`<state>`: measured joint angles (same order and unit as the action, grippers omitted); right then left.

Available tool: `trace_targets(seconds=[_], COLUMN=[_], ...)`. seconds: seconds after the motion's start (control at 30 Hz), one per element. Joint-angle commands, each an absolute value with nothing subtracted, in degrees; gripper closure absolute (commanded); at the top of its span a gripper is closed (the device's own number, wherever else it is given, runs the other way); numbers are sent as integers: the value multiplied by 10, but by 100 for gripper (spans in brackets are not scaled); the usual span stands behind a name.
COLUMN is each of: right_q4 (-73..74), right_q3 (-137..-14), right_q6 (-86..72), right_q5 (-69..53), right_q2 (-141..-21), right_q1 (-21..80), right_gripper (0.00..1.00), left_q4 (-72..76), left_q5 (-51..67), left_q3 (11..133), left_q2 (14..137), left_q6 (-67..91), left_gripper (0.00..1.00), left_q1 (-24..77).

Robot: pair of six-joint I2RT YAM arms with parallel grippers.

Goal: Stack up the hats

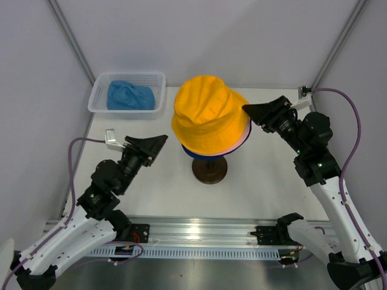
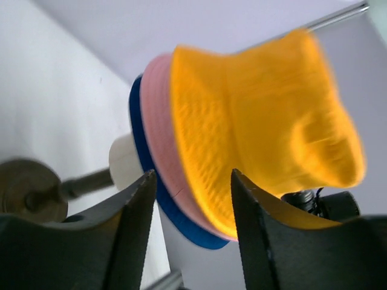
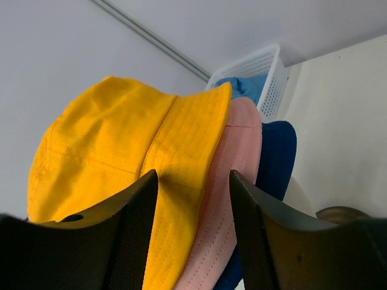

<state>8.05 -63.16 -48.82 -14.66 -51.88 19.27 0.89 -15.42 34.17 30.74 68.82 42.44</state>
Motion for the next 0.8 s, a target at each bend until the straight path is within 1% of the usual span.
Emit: trace_targets(seconds=[0.0, 0.03, 0.1, 0.13, 0.2, 0.23, 0.3, 0.33, 0.37, 0.47, 0.57, 0.77], right_q4=[62, 62, 60, 57, 53, 53, 50, 51, 53, 65, 75, 124], right_q3=[-661, -663, -665, -666, -669, -672, -682, -686, -695, -714, -743, -843], right_q6=[-463, -465, -470, -473, -474, -475, -472, -471, -468, -450, -429, -360], right_q5=[-113, -113, -119, -129, -139, -146, -155, -163, -166, -176, -193, -228], right_q2=[-519, -520, -526, -533, -543, -554, -567, -574, -588, -623, -654, -757], right_q1=[187, 182, 178, 175, 172, 169, 167, 166, 165, 161, 160, 147], right_gripper=[46, 48, 56, 63, 71, 82, 90, 97, 100, 100, 100, 100], left_q4=[4, 4, 13, 12, 18, 24, 38, 51, 60, 82, 83, 53], left_q5=[-198, -193, -176, -140, -99, -61, -23, 15, 30, 75, 91, 61], left_q3=[383, 388, 402, 412, 425, 431, 440, 444, 446, 460, 478, 510], left_q2=[275, 273, 281, 289, 324, 337, 382, 396, 411, 455, 482, 482], left_q6=[610, 602, 581, 581, 584, 586, 591, 592, 589, 570, 545, 479], left_gripper=[43, 40, 39, 38, 39, 38, 38, 38, 38, 38, 38, 38], left_q1=[390, 381, 341, 325, 284, 273, 253, 249, 245, 243, 244, 243])
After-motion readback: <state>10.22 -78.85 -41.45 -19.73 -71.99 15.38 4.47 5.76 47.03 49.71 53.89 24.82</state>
